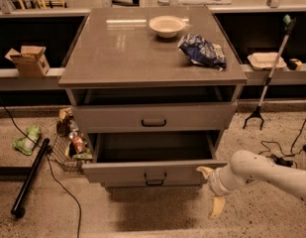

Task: Close middle drawer

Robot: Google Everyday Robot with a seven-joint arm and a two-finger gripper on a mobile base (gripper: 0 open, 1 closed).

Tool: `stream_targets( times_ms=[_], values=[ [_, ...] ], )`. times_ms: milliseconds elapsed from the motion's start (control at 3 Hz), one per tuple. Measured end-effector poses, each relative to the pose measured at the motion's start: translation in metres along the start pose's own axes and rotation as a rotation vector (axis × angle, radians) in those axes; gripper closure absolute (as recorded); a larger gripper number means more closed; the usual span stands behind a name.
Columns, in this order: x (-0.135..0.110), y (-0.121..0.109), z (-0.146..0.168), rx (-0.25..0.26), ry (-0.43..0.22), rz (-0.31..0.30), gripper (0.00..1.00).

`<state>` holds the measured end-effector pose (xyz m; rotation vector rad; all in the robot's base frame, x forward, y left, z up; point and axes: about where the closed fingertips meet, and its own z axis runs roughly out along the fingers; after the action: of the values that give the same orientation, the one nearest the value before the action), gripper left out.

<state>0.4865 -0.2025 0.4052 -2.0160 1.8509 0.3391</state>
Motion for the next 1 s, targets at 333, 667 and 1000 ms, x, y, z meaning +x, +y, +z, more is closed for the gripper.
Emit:
stream_targets(
  times_ms=[333,667,1000],
  values=[
    [-0.001,-0.022,0.003,0.006,-0.002,-0.011,0.18],
    [-0.001,-0.049,0.009,0.007,-0.001,-0.013,0.42],
    [0.001,-0.07,0.011,0.014,0.001,-0.005,0.64]
  ],
)
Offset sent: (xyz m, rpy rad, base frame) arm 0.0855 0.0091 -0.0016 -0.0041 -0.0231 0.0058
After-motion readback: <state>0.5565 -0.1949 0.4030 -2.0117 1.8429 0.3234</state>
